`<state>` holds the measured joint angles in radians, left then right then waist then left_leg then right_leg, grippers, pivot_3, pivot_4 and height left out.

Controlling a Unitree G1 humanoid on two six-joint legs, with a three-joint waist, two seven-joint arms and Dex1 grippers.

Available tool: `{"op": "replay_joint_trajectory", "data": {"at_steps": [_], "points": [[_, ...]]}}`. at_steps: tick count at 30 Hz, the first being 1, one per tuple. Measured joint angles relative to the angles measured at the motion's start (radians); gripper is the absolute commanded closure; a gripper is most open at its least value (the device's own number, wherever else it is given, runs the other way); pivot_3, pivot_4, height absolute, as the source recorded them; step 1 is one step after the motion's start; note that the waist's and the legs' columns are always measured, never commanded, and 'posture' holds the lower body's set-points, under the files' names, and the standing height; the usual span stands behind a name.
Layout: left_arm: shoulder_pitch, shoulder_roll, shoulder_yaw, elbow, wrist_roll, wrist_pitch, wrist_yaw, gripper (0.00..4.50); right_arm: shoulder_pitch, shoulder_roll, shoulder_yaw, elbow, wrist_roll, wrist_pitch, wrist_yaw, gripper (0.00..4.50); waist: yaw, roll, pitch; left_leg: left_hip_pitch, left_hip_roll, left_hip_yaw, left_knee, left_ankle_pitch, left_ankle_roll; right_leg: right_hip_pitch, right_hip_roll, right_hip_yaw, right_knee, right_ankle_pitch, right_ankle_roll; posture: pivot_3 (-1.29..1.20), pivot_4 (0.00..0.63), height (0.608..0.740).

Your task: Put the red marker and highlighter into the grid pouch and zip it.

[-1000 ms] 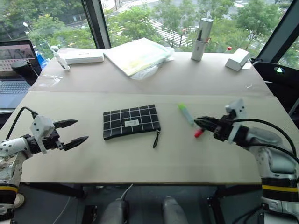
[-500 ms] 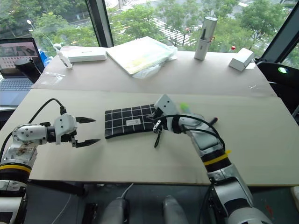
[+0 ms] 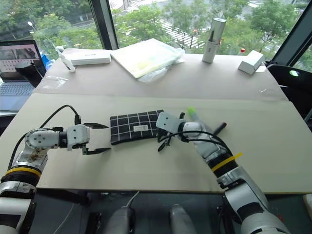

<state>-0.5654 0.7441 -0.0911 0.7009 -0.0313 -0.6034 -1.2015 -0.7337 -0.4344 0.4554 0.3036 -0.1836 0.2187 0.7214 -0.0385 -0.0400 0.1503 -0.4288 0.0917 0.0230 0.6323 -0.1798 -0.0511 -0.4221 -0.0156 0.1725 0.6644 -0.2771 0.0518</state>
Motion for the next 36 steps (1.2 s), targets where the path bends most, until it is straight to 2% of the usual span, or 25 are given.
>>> {"op": "replay_joint_trajectory", "data": {"at_steps": [14,25,28,34,36], "points": [[-0.131,-0.112,-0.060,0.275,0.132,-0.354,0.224,0.00,0.016,0.003,-0.017,-0.018,-0.005,-0.001,0.040,4.43,0.028,0.001,-0.001,0.002,0.000,0.000,0.002,0.000,0.000,0.002,0.000,0.000,0.001,0.000,0.000,0.00,0.150,0.739],[-0.205,-0.156,-0.095,0.387,0.157,-0.420,0.249,0.00,0.027,0.013,-0.036,-0.024,-0.010,0.000,0.041,4.43,0.028,0.001,-0.001,0.001,0.000,0.000,0.002,0.000,0.000,0.002,0.000,0.000,0.001,0.000,0.000,0.00,0.150,0.739],[-0.209,-0.167,-0.096,0.402,0.151,-0.425,0.237,0.75,0.028,0.013,-0.037,-0.024,-0.010,0.000,0.041,4.50,0.028,0.001,-0.001,0.001,0.000,0.000,0.002,0.000,0.000,0.002,0.000,0.000,0.001,0.000,0.000,0.00,0.150,0.739],[-0.208,-0.208,-0.096,0.416,0.108,-0.416,0.122,3.18,0.030,0.013,-0.041,-0.024,-0.010,0.000,0.040,4.50,0.027,0.001,-0.001,0.000,0.000,0.000,0.002,0.000,0.000,0.000,0.000,0.000,0.001,0.000,0.000,0.00,0.150,0.739],[-0.208,-0.213,-0.088,0.413,0.088,-0.414,0.095,3.80,0.030,0.013,-0.042,-0.024,-0.010,0.000,0.040,4.50,0.026,0.001,-0.001,0.000,0.000,0.000,0.002,0.000,0.000,0.000,0.000,0.000,0.001,0.000,0.000,0.00,0.150,0.739]]}}
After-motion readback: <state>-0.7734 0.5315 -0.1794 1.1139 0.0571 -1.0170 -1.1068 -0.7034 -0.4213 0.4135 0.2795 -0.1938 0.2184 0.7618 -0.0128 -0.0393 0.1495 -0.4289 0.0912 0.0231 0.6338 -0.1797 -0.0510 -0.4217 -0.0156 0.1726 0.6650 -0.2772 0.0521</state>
